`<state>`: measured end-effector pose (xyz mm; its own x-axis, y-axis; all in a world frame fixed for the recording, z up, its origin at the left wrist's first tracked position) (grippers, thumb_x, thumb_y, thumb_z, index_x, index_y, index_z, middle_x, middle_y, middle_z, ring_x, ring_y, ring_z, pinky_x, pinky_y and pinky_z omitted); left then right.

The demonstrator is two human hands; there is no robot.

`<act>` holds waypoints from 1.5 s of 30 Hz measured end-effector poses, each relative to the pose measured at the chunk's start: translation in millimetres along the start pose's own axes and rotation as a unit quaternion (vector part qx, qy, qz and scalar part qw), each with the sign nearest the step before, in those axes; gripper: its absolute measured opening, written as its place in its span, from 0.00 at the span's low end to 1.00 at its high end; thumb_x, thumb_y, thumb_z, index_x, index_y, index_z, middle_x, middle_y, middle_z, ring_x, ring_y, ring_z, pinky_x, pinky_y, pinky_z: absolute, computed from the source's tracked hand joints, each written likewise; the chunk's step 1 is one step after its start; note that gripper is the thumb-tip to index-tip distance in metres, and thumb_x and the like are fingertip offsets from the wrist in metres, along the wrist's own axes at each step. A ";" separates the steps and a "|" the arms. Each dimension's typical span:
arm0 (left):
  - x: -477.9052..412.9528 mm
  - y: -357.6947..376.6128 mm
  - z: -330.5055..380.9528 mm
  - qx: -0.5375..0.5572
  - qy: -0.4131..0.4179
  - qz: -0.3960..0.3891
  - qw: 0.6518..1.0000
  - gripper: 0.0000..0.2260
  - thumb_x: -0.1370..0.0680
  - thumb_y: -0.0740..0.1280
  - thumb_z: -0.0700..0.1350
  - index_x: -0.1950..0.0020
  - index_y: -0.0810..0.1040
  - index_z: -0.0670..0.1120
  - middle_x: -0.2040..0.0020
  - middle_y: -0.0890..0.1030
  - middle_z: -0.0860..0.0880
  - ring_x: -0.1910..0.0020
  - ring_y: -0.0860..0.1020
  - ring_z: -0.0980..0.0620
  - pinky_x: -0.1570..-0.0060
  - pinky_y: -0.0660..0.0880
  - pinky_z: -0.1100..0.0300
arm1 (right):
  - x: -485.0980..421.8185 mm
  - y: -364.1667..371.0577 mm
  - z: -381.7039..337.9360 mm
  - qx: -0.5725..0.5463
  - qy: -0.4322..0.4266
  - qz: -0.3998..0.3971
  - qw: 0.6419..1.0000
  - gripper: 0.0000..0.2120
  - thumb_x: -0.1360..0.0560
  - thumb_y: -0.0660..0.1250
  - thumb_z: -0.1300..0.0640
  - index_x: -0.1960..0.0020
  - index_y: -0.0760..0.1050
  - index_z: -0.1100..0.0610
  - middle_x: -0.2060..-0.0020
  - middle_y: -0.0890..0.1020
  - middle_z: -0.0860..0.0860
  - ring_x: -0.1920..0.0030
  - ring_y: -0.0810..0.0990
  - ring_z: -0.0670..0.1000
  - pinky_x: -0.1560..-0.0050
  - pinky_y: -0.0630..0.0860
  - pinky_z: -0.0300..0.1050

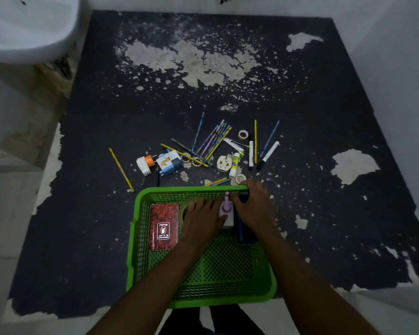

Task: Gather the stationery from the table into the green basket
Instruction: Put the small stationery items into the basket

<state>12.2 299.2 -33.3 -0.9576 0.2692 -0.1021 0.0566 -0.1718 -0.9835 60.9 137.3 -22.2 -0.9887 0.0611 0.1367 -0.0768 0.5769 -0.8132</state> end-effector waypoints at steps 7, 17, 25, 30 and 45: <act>-18.5 -54.1 -30.2 0.188 -0.084 0.066 0.976 0.11 0.21 0.67 0.55 0.43 0.81 0.51 0.53 0.83 0.53 0.56 0.79 0.53 0.59 0.74 0.59 | -0.7 0.0 0.9 -0.004 -0.002 -0.002 1.000 0.14 0.25 0.67 0.46 0.42 0.74 0.50 0.46 0.74 0.50 0.44 0.73 0.52 0.50 0.75 0.50; -90.4 -17.6 -169.4 0.082 -0.227 -0.177 0.954 0.32 0.26 0.74 0.52 0.25 0.67 0.46 0.29 0.72 0.40 0.32 0.71 0.36 0.38 0.73 0.40 | -3.3 2.1 6.4 -0.010 -0.017 -0.005 1.000 0.14 0.25 0.68 0.46 0.42 0.74 0.50 0.46 0.75 0.49 0.45 0.74 0.51 0.50 0.74 0.48; -102.0 -8.8 -178.7 0.023 -0.174 -0.167 0.970 0.31 0.27 0.75 0.50 0.27 0.69 0.44 0.30 0.72 0.41 0.35 0.74 0.37 0.38 0.72 0.45 | -3.8 3.6 11.1 -0.022 -0.020 -0.014 0.999 0.15 0.24 0.67 0.47 0.40 0.73 0.51 0.46 0.75 0.50 0.45 0.74 0.52 0.46 0.75 0.50; -83.1 -41.6 -168.3 0.119 -0.097 -0.058 0.986 0.35 0.33 0.71 0.62 0.31 0.74 0.45 0.40 0.76 0.44 0.42 0.78 0.39 0.46 0.74 0.46 | -2.6 0.9 8.5 -0.018 -0.023 -0.009 1.000 0.13 0.24 0.68 0.48 0.43 0.73 0.50 0.47 0.75 0.50 0.46 0.74 0.51 0.49 0.73 0.47; 49.0 -55.8 -21.1 0.212 0.167 -0.119 0.956 0.37 0.36 0.77 0.59 0.30 0.71 0.49 0.34 0.76 0.46 0.40 0.77 0.46 0.44 0.76 0.55 | -1.9 -1.4 3.1 -0.005 -0.011 -0.012 1.000 0.15 0.25 0.68 0.47 0.41 0.74 0.51 0.46 0.75 0.51 0.45 0.74 0.53 0.49 0.71 0.47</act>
<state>-31.8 342.0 13.4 -0.7812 0.6242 0.0062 -0.3393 -0.4163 -0.8435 62.5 133.7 -23.0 -0.9893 0.0295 0.1430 -0.0988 0.5860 -0.8042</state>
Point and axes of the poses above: each hand's wrist, its own x-axis away from the middle knuckle, its own y-axis out of the palm, z = x × y, the point moved 3 cm from there along -x, towards the middle knuckle
